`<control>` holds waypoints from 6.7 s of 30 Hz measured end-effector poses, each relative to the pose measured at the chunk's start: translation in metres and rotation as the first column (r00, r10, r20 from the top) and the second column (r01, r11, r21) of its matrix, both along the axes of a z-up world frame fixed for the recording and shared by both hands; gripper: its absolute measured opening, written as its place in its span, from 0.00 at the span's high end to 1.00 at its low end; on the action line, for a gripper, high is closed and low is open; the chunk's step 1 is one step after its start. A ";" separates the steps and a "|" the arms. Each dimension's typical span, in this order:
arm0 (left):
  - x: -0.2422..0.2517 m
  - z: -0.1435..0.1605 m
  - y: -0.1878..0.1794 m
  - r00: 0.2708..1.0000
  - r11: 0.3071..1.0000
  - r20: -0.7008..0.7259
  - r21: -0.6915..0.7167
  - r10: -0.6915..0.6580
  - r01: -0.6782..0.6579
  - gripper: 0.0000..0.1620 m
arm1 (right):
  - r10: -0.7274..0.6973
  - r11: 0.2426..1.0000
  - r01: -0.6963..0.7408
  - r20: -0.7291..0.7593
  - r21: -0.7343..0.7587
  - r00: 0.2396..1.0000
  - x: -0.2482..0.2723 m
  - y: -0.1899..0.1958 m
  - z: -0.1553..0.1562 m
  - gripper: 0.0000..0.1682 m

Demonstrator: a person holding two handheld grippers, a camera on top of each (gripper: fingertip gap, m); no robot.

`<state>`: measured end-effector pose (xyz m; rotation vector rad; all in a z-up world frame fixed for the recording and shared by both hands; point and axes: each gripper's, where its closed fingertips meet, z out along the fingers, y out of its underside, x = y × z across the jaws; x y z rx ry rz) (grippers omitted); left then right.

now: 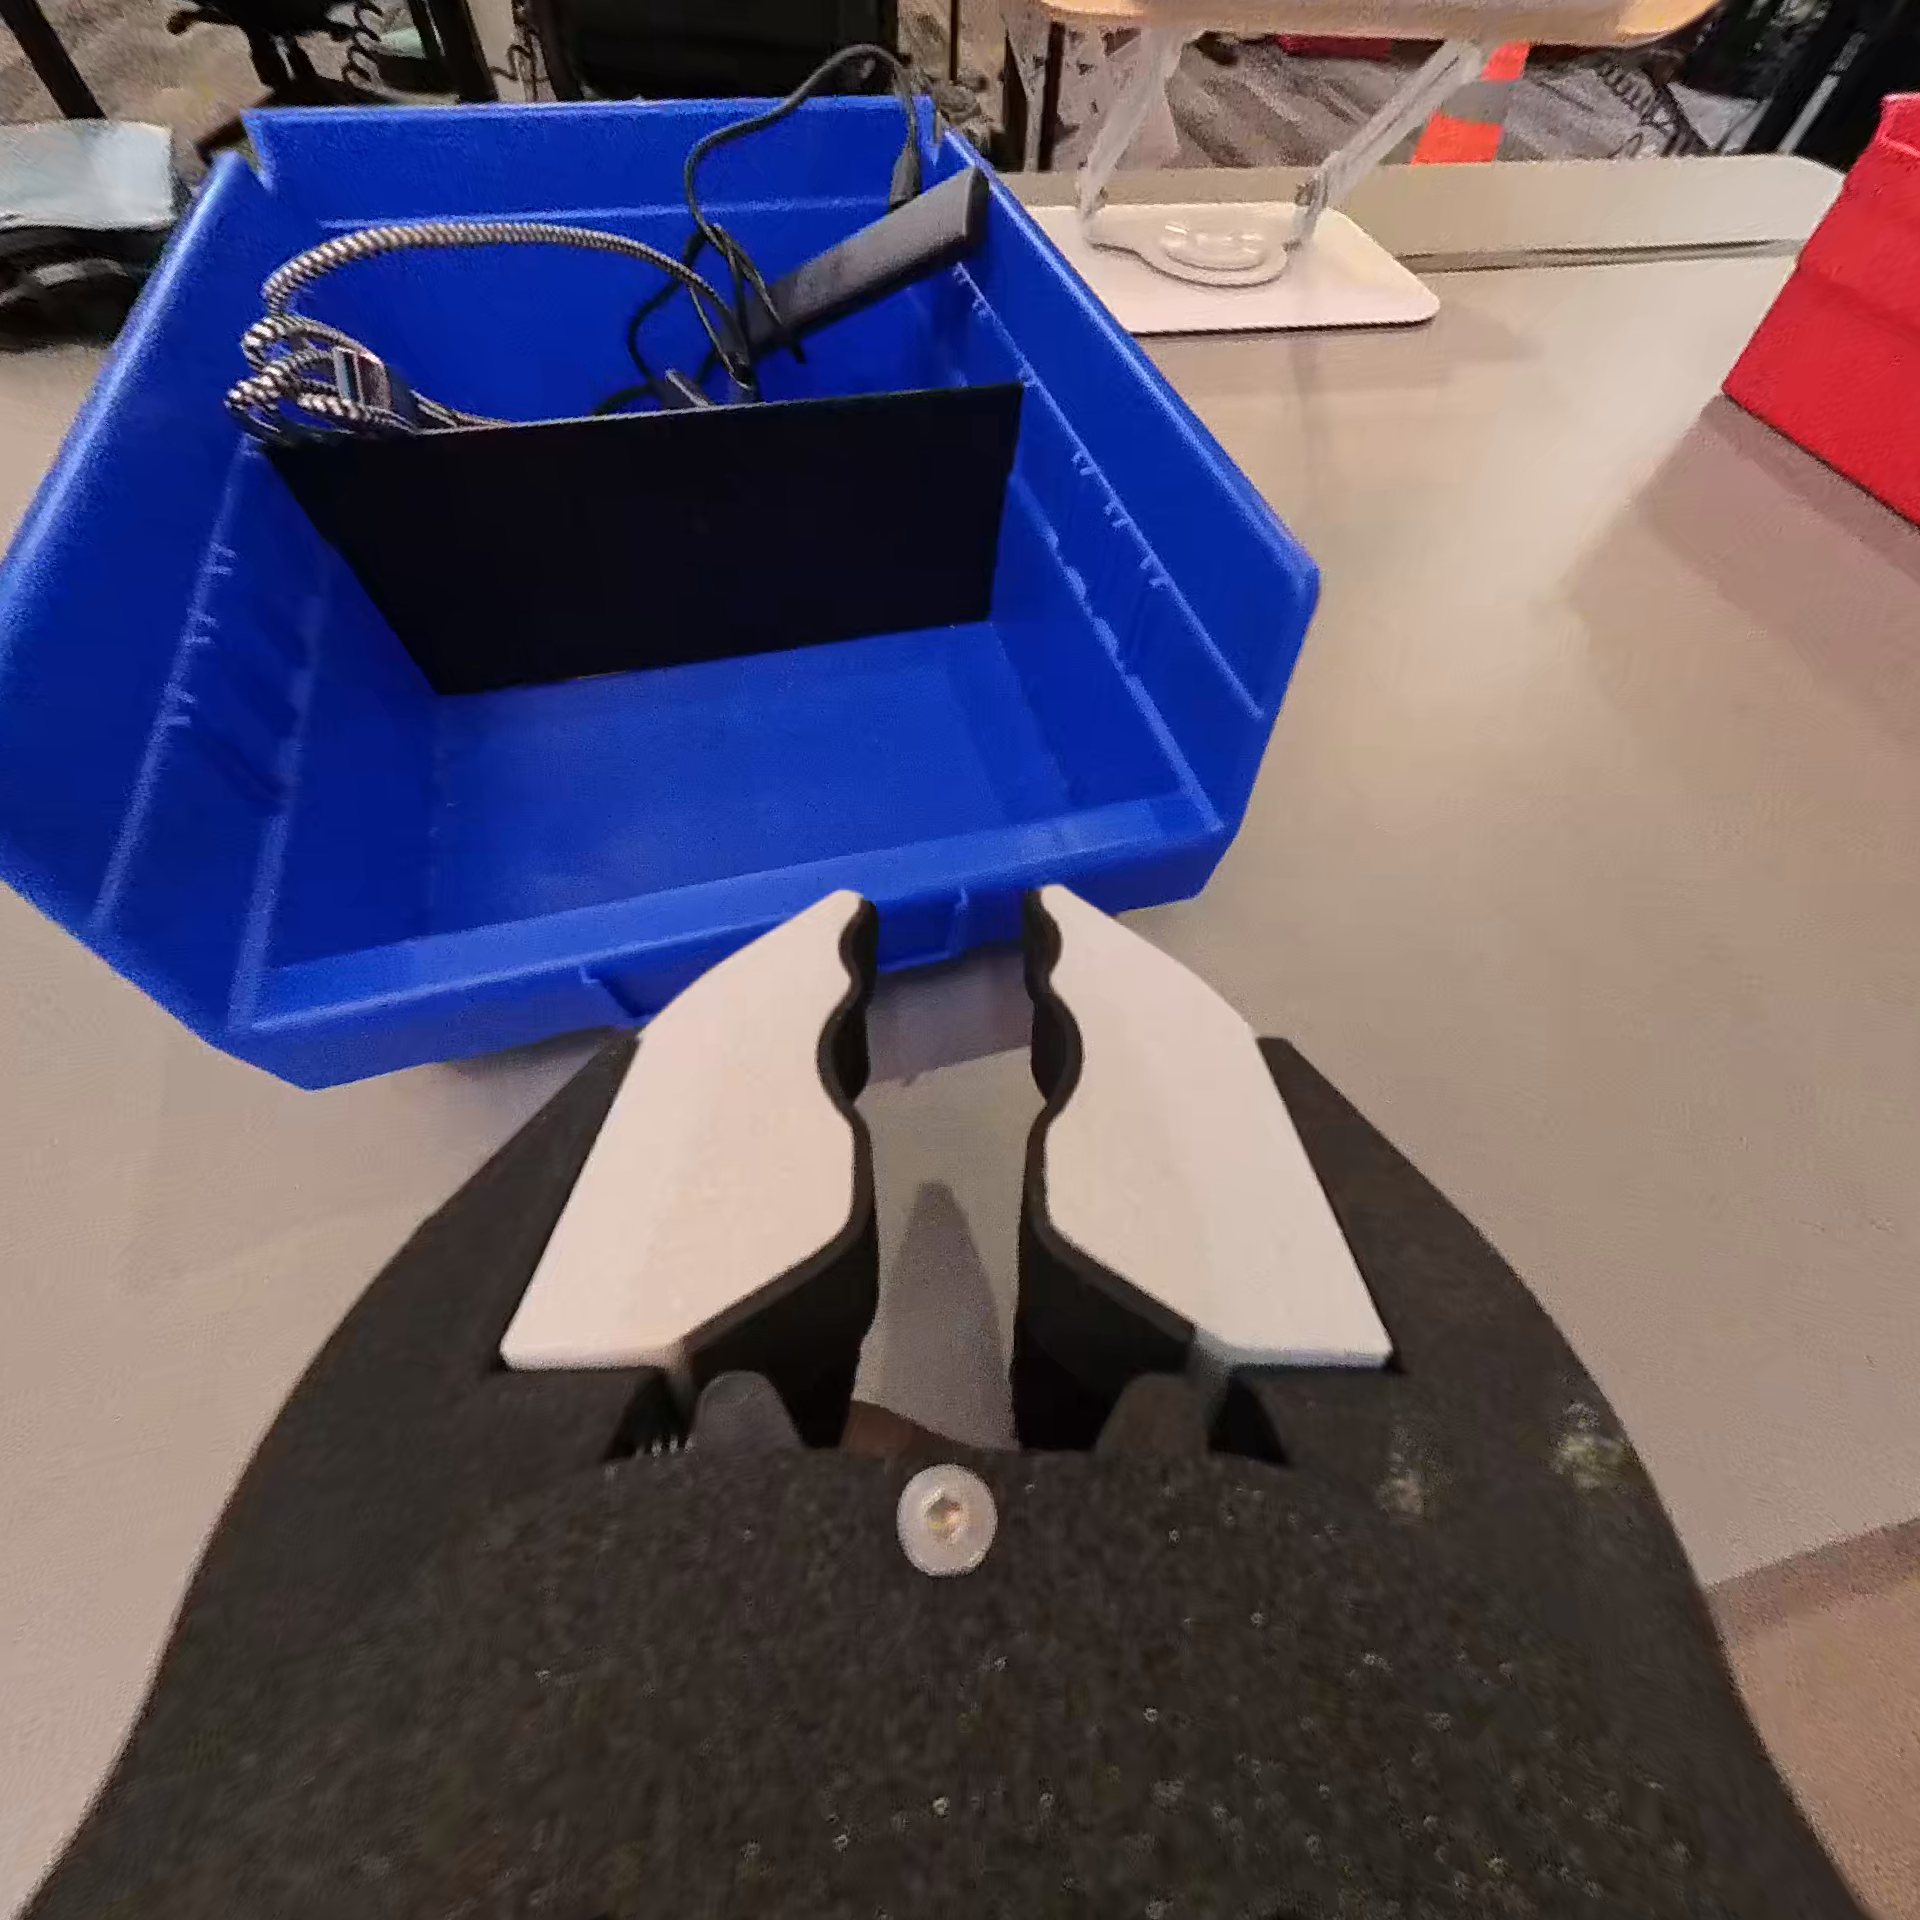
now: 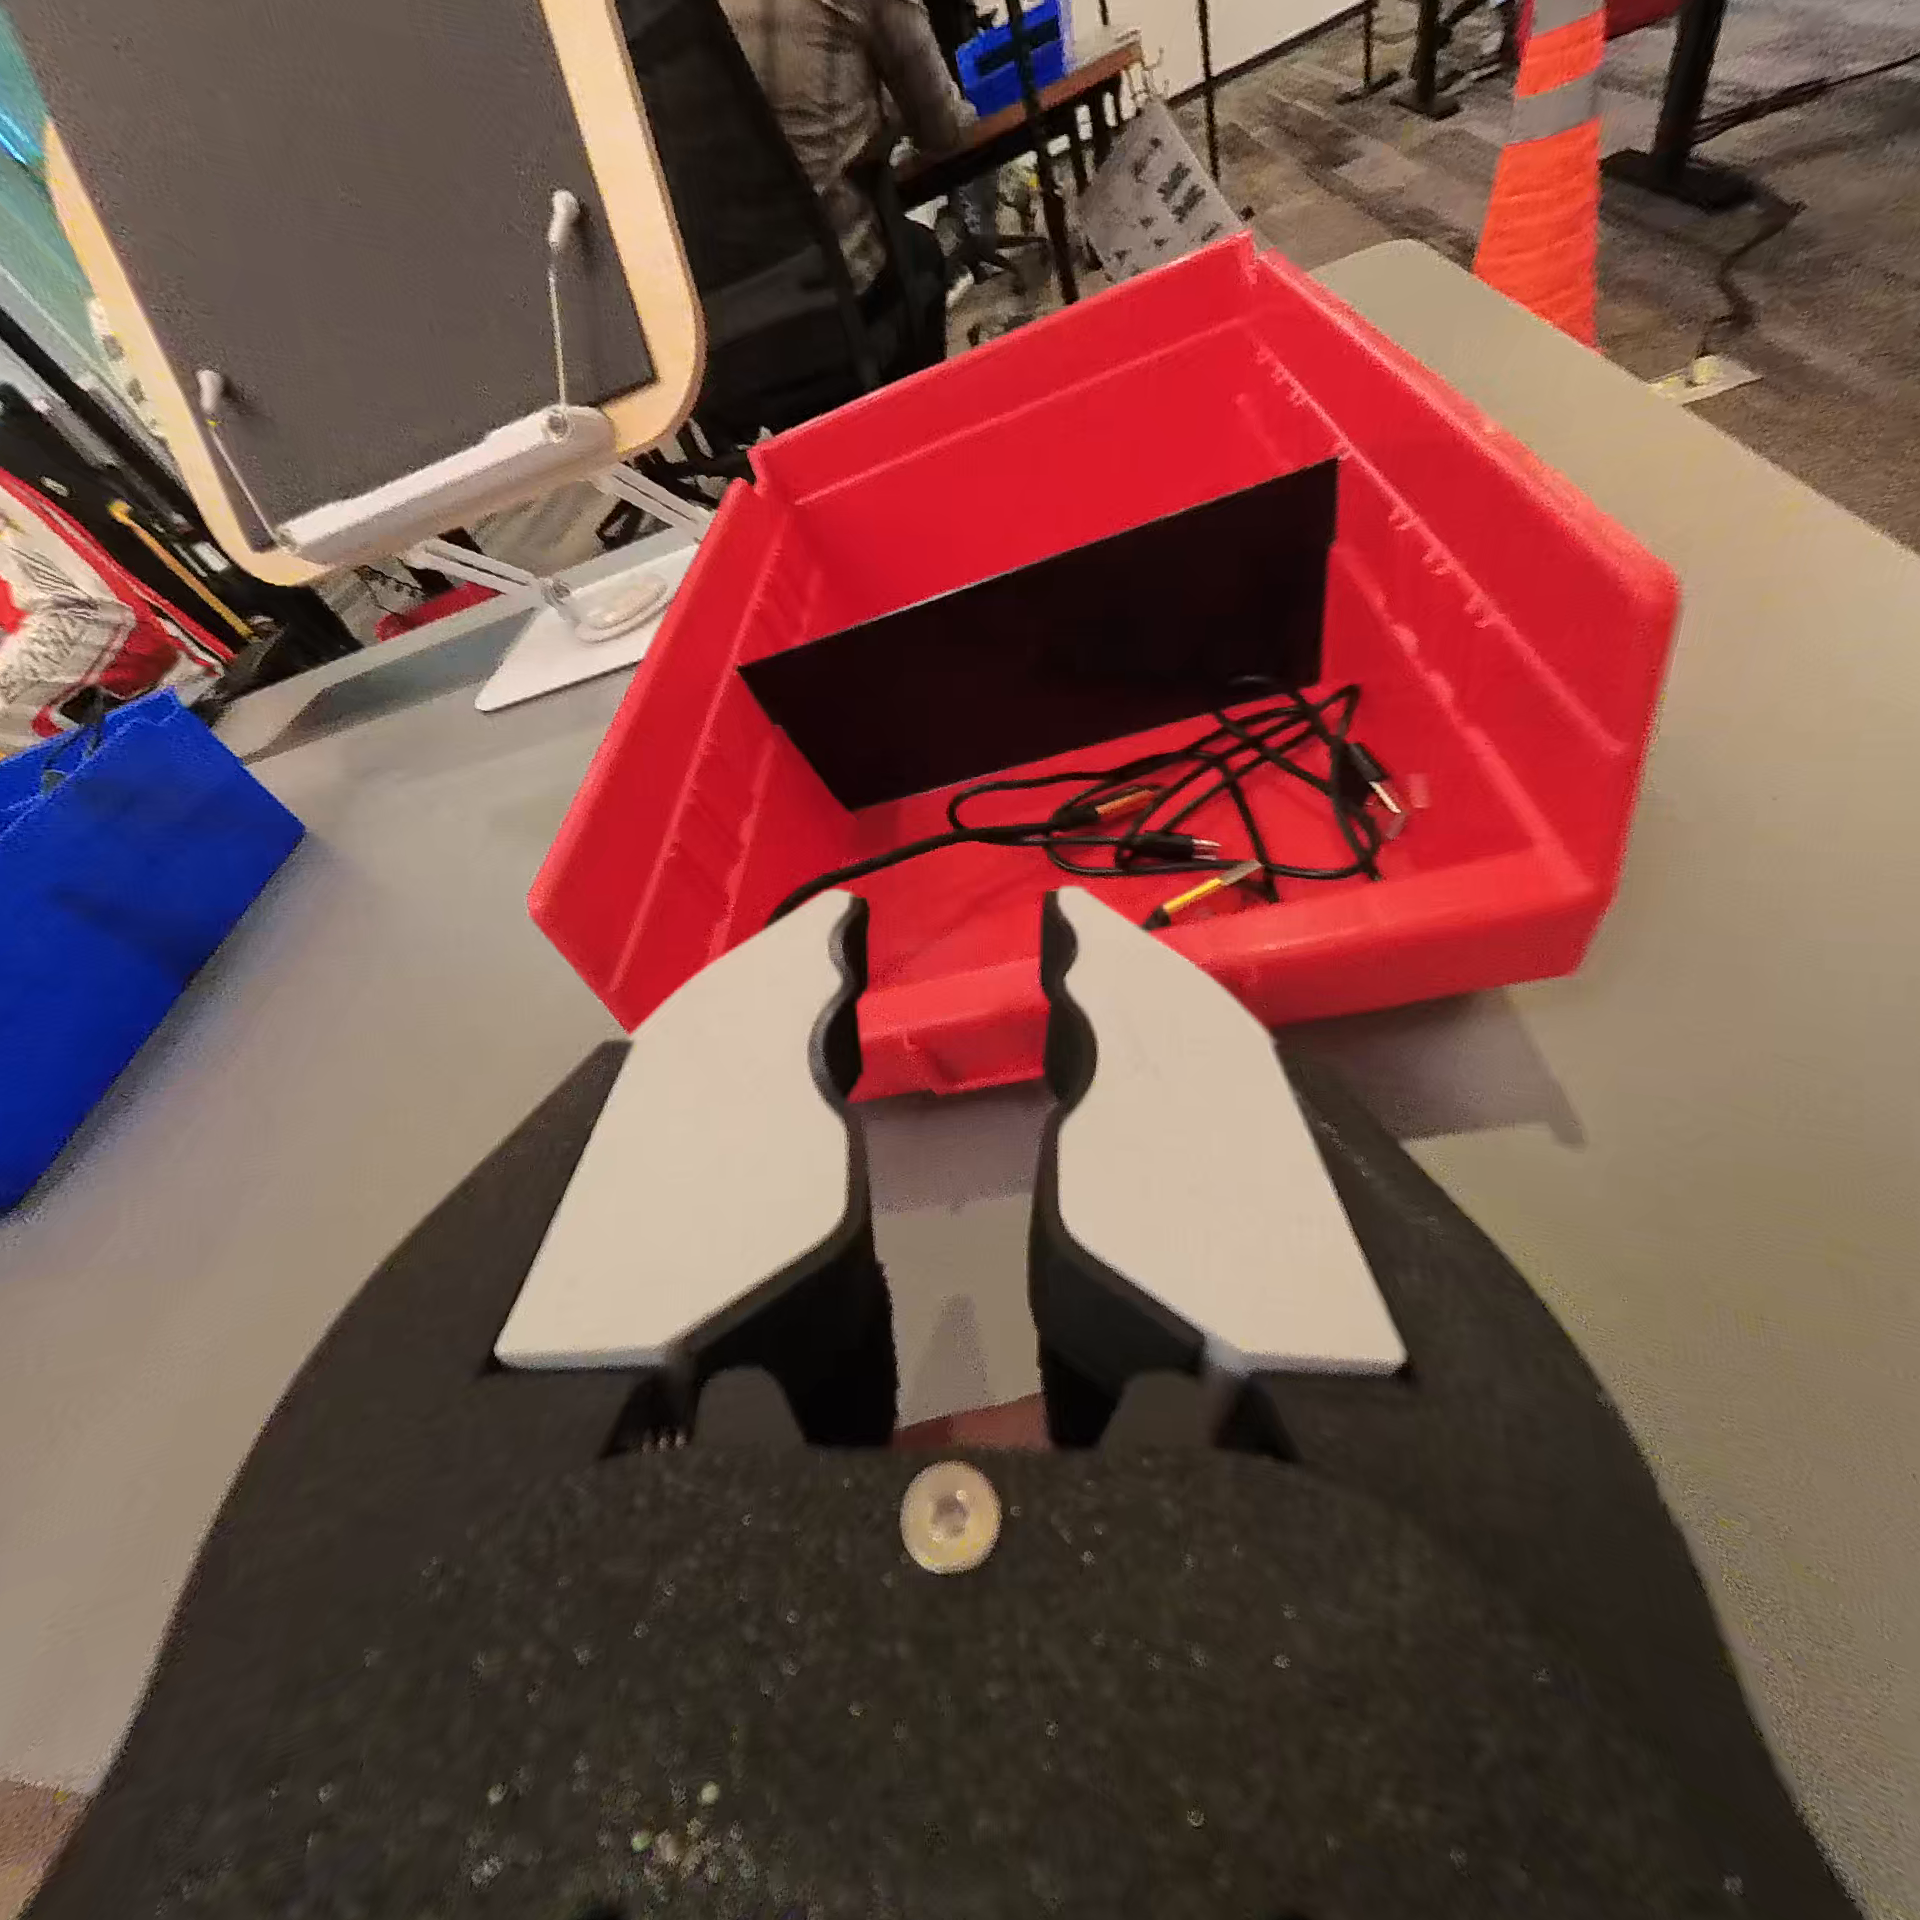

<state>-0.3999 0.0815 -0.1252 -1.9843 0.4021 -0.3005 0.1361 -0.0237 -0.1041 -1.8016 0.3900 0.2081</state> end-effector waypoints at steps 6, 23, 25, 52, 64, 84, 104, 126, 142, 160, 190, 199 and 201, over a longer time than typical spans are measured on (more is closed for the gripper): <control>0.001 0.006 -0.001 1.000 1.000 -0.004 0.026 0.007 -0.007 0.84 | 0.012 0.998 -0.007 0.068 -0.069 0.998 0.001 0.016 -0.016 0.83; 0.029 -0.002 0.009 0.998 0.999 -0.041 0.006 -0.042 0.042 0.84 | 0.006 0.996 -0.001 0.060 -0.086 0.998 0.000 -0.015 -0.019 0.84; 0.023 -0.004 0.009 0.999 1.000 -0.030 -0.011 -0.025 0.025 0.84 | 0.019 0.997 -0.012 0.080 -0.082 0.997 -0.005 -0.013 -0.017 0.84; 0.037 0.053 -0.003 0.938 0.939 0.041 0.005 -0.345 0.345 0.80 | 0.218 0.975 -0.207 0.166 -0.079 0.962 -0.071 0.028 -0.014 0.85; 0.060 0.044 0.197 0.427 0.703 -0.662 -0.218 -0.616 0.677 0.76 | 0.271 0.962 -0.273 0.124 -0.002 0.955 -0.086 0.028 0.000 0.84; 0.061 0.118 0.239 0.419 0.733 -0.816 -0.007 -0.397 0.681 0.85 | 0.264 0.963 -0.269 0.272 -0.019 0.925 -0.088 0.021 0.002 0.85; 0.173 0.287 0.106 0.695 0.531 -0.716 0.615 0.067 0.583 0.85 | 0.299 0.945 -0.313 0.136 0.094 0.945 -0.095 0.008 0.020 0.84; 0.330 0.097 -0.033 0.512 0.442 -0.836 0.543 0.200 0.714 0.86 | 0.581 0.732 -0.627 0.236 0.268 0.779 -0.212 0.042 0.073 0.93; 0.287 0.073 -0.043 0.553 0.500 -0.829 0.516 0.086 0.696 0.88 | 0.504 0.754 -0.655 0.599 0.048 0.623 -0.223 0.081 0.058 0.94; 0.232 0.042 -0.041 0.888 0.863 -0.074 0.208 -0.455 0.460 0.91 | 0.287 0.635 -0.763 0.954 -0.124 0.084 -0.309 0.092 0.014 0.94; 0.223 0.078 -0.053 0.862 0.810 -0.031 0.328 -0.505 0.486 0.94 | 0.287 0.771 -0.619 0.949 -0.151 0.126 -0.250 0.113 0.009 0.94; 0.212 0.012 -0.041 0.865 0.864 -0.060 0.047 -0.498 0.501 0.94 | 0.307 0.766 -0.630 0.934 -0.128 0.182 -0.246 0.102 0.016 0.94; 0.209 0.007 -0.044 0.863 0.864 -0.070 0.022 -0.500 0.502 0.94 | 0.306 0.761 -0.638 0.933 -0.119 0.191 -0.247 0.101 0.019 0.94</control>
